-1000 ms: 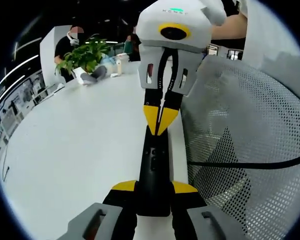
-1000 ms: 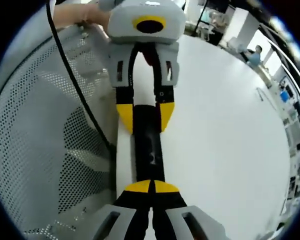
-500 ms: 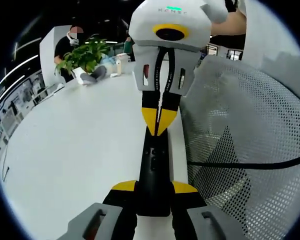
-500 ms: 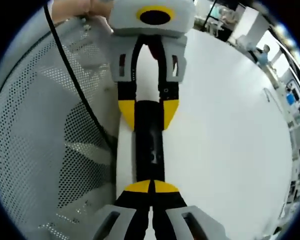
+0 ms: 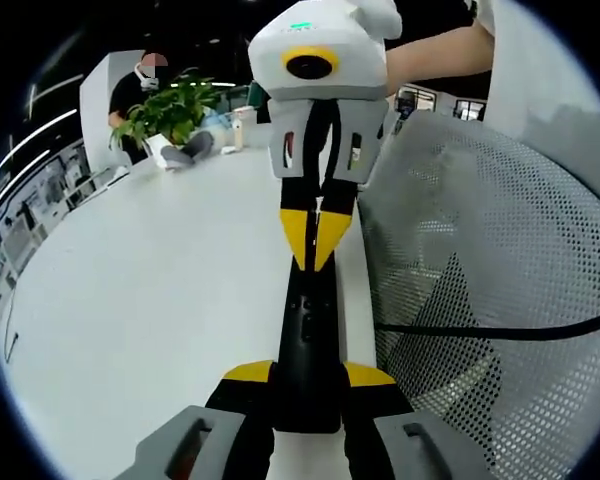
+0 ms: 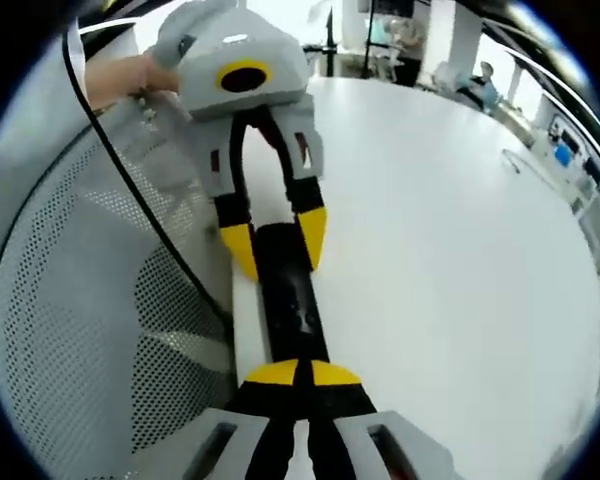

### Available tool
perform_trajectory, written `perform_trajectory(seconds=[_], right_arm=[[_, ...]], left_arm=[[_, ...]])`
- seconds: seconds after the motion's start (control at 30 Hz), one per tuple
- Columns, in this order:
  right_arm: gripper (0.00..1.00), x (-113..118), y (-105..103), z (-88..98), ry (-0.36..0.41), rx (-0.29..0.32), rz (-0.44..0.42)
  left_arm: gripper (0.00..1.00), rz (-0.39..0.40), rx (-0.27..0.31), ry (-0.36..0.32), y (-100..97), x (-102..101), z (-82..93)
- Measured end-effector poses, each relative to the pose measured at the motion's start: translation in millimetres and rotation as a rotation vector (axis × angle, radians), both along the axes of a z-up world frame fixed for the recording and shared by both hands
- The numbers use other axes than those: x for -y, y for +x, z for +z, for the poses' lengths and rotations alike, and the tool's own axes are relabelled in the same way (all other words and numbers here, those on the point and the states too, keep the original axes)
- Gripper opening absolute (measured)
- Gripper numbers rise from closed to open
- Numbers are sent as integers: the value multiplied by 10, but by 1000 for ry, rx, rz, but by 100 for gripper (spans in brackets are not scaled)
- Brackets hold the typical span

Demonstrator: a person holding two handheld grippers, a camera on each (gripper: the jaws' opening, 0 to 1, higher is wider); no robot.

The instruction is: Press the specified remote control buttons in sequence, fully releasing each button before pressing the next.

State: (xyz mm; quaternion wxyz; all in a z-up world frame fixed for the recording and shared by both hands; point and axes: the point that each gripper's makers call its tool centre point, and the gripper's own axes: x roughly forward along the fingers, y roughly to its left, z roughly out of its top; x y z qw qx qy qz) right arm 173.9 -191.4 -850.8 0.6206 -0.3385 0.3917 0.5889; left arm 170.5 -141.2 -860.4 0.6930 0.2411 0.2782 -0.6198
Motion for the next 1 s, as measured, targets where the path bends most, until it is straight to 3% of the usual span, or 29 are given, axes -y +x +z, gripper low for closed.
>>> perform_trajectory(seconds=[0.2, 0.43, 0.67, 0.73, 0.87, 1.0], right_arm=[[2, -4, -40, -22, -27, 21, 60], [8, -12, -41, -11, -25, 13, 48], [7, 18, -31, -27, -26, 2, 52], [6, 15, -40, -37, -43, 22, 95], [6, 7, -30, -39, -55, 9, 100], [6, 6, -41, -55, -136, 17, 146]], left_arm=[[24, 0, 0, -1, -3, -2, 1], [24, -1, 0, -2, -4, -4, 2], [24, -1, -1, -2, -6, -5, 0], [24, -1, -2, -3, -7, -6, 0], [24, -1, -3, -6, -9, -6, 0], [24, 0, -3, -6, -10, -5, 1]])
